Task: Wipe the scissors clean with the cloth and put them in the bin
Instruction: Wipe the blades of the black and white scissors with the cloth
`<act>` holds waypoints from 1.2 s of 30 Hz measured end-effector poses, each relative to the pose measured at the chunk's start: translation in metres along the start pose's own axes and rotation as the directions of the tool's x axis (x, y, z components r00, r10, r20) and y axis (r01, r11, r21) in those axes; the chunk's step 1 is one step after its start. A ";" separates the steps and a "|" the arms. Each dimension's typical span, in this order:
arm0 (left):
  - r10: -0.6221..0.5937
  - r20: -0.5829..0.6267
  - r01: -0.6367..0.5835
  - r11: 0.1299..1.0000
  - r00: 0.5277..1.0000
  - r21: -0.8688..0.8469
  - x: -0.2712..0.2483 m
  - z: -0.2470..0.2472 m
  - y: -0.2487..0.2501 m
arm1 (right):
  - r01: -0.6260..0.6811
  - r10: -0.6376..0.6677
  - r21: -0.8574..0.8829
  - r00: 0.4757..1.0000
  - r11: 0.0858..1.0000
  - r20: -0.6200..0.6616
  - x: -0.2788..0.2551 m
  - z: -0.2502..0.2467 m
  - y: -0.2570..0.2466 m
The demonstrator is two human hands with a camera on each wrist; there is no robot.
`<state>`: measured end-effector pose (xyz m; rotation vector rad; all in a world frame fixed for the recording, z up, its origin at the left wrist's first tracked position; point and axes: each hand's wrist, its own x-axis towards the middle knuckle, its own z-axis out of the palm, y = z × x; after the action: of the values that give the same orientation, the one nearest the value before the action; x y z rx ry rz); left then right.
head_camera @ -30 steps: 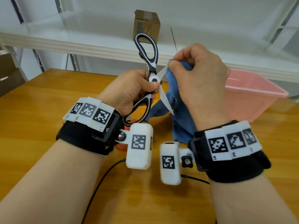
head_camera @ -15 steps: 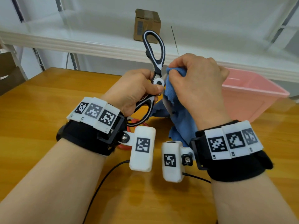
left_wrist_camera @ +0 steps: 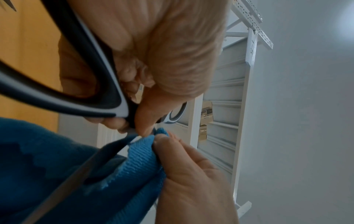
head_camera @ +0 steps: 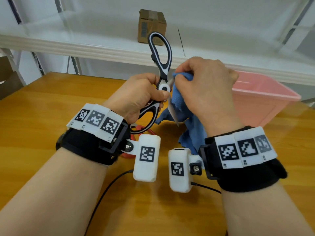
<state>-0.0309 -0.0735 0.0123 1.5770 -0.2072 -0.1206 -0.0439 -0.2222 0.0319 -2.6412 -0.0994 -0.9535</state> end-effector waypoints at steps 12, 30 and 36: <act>-0.040 0.055 0.044 0.996 0.998 -0.071 -0.002 -0.006 0.002 | -0.067 0.084 0.309 0.996 0.949 -0.041 0.004 0.000 -0.001; -0.033 0.007 0.034 0.995 0.999 -0.093 -0.001 -0.008 -0.002 | 0.065 -0.081 0.241 0.995 0.968 0.056 -0.002 0.011 -0.015; -0.041 0.009 0.042 0.998 0.999 -0.056 -0.001 -0.002 -0.002 | -0.079 0.083 0.191 0.997 0.978 -0.011 0.002 0.005 -0.001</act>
<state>-0.0316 -0.0713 0.0108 1.5253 -0.1758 -0.1639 -0.0396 -0.2200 0.0298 -2.4411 -0.0740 -0.8951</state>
